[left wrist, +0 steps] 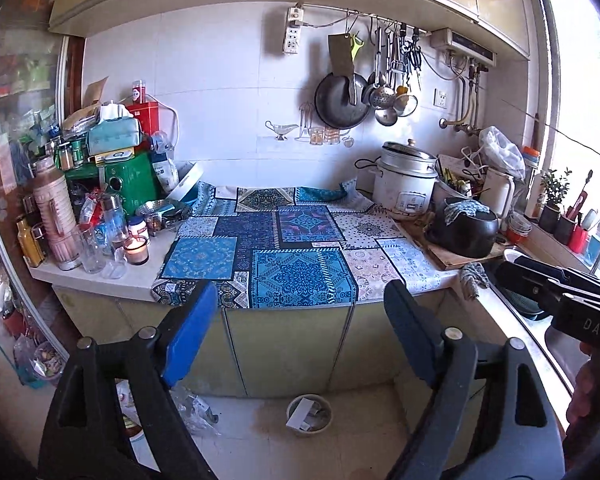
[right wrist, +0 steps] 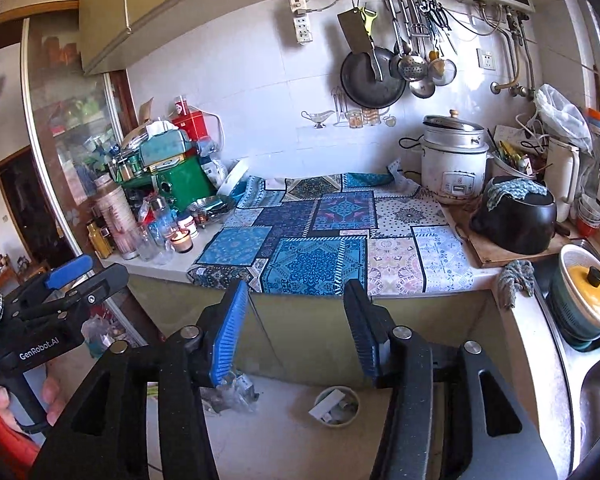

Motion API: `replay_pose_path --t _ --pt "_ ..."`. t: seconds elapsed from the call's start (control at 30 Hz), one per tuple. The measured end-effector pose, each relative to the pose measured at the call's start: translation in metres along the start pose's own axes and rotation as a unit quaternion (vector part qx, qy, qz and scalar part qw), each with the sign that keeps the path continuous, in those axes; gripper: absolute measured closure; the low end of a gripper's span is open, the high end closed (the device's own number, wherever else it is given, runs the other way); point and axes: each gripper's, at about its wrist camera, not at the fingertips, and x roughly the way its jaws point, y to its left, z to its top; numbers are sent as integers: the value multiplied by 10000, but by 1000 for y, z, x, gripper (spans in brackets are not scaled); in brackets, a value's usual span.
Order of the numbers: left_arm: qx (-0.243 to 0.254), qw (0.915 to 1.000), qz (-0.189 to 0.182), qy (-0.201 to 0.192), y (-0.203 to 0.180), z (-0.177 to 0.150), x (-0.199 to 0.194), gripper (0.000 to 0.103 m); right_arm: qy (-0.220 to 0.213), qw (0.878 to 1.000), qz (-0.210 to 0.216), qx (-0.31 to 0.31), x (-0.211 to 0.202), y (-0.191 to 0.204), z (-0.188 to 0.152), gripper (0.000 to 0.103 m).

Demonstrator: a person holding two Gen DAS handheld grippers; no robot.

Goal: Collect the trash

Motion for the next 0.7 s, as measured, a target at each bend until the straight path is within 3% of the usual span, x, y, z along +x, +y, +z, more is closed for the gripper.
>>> replay_pose_path --t 0.13,0.3,0.7 --pt "116 9999 6 -85 1 -9 -32 7 -166 9997 -177 -101 -26 14 -8 26" --pt "155 9998 16 -115 0 -15 -53 1 -349 9988 -266 -239 -46 21 -10 3" --pt "-17 9999 54 -140 -13 -12 -67 1 -392 9974 -293 -524 -65 26 -9 1"
